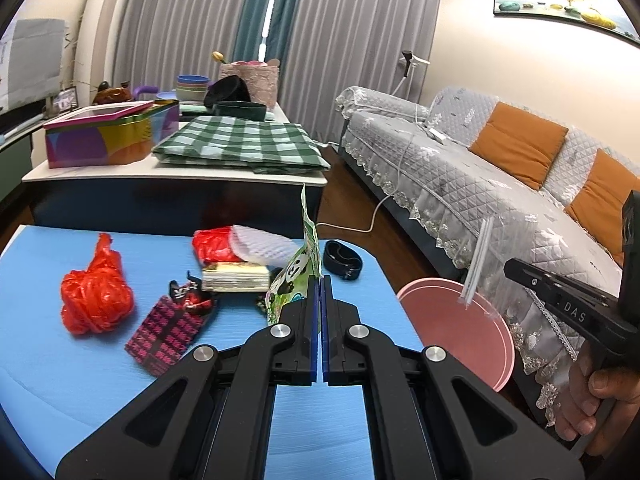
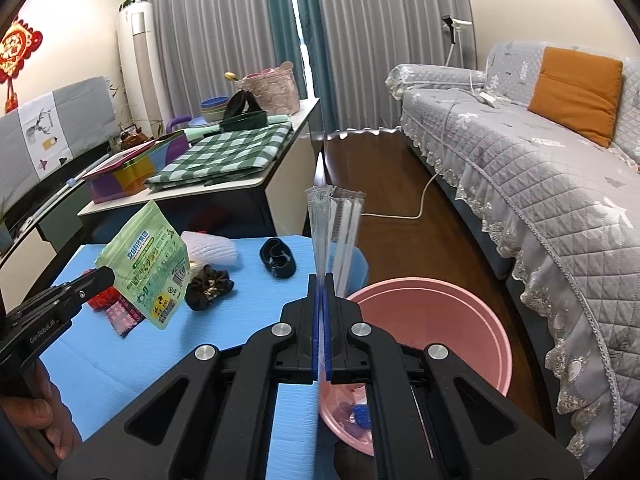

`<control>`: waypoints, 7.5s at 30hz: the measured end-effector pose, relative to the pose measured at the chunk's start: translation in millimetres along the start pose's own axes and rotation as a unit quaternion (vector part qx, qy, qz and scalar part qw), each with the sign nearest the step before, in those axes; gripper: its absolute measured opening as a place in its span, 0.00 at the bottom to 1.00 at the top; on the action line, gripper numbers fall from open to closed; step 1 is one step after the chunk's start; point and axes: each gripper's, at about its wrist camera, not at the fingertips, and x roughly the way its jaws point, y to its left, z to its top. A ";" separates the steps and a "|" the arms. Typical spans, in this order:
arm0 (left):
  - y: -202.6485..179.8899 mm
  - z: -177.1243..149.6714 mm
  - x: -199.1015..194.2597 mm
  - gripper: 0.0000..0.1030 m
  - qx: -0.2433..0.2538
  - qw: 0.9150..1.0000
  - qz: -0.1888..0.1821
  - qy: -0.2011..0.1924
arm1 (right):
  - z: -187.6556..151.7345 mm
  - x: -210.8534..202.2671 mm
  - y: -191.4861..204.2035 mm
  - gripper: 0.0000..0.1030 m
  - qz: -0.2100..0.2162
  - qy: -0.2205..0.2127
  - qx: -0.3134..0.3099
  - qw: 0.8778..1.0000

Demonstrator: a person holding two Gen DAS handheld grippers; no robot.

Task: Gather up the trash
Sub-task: 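Carry the green packet and clear straws in both tools over the pink bin, then open the left tool over the bin while the right tool releases the straws, then move both open tools back to the red plastic bag and black scrunchie, then close the left tool on the red plastic bag while the right tool grasps the black scrunchie, then carry the red bag and black scrunchie in both tools over the pink bin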

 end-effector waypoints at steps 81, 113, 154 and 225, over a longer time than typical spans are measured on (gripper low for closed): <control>-108.3 -5.6 67.5 0.43 0.030 0.994 -0.062 0.081 | 26.1 -0.4 -86.6 0.73 -0.095 -0.046 0.067 0.992; 81.0 -7.2 -7.7 0.57 -0.052 0.997 0.062 0.014 | 18.8 52.3 19.9 0.36 -0.008 0.018 0.045 0.999; 199.7 -23.9 33.3 0.66 -0.167 0.968 0.185 0.040 | -24.2 173.5 143.7 0.33 0.062 0.146 -0.036 0.987; 52.4 -6.2 -36.7 0.26 -0.012 0.997 0.074 -0.017 | -8.4 -14.1 59.1 0.01 0.003 -0.004 -0.045 0.999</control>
